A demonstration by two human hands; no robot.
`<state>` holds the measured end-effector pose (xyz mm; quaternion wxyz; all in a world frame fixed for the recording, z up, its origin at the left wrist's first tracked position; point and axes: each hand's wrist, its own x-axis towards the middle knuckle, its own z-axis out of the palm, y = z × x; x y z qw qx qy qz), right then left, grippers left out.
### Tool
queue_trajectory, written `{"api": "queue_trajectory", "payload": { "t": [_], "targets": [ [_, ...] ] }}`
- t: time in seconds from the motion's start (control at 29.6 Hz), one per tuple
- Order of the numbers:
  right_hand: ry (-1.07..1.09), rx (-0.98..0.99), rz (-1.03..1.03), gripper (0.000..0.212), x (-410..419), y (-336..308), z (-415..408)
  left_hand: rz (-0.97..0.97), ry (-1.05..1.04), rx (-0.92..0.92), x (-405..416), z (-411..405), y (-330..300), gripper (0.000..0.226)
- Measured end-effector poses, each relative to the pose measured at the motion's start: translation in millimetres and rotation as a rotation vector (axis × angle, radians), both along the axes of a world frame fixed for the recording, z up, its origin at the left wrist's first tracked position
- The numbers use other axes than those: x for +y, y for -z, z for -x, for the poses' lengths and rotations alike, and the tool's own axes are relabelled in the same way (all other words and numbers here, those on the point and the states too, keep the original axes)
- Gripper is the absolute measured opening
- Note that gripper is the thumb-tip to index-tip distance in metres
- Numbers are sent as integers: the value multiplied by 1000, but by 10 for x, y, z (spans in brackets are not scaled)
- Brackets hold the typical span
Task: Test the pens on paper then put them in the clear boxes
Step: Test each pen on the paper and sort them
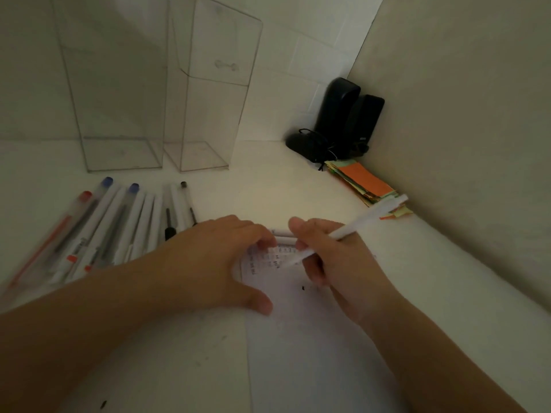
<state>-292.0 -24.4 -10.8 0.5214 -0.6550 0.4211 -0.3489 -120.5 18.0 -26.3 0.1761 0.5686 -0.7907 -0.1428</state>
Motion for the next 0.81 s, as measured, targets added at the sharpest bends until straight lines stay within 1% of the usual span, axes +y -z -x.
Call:
{"api": "queue_trajectory", "payload": {
  "t": [0.07, 0.17, 0.24, 0.34, 0.54, 0.68, 0.81],
  "targets": [
    [-36, 111, 69, 17, -1, 62, -36, -5, 1, 37, -10, -7, 9, 75],
    [7, 222, 176, 19, -5, 164, -73, -49, 9, 101, -30, -34, 10, 70],
    [65, 183, 203, 20, -4, 208, -101, -78, 15, 141, -43, -65, 3, 64],
    [84, 143, 232, 26, 3, 213, -128, -88, 33, 161, -59, -93, 1, 60],
    [81, 161, 284, 21, 11, 246, -152, -70, 69, 143, -62, -98, -1, 57],
    [95, 179, 323, 25, 3, 271, -155, -71, 73, 159, -62, -106, 16, 56],
    [107, 207, 359, 20, 1, 286, -162, -65, 81, 154, -66, -111, 17, 56]
  ]
}}
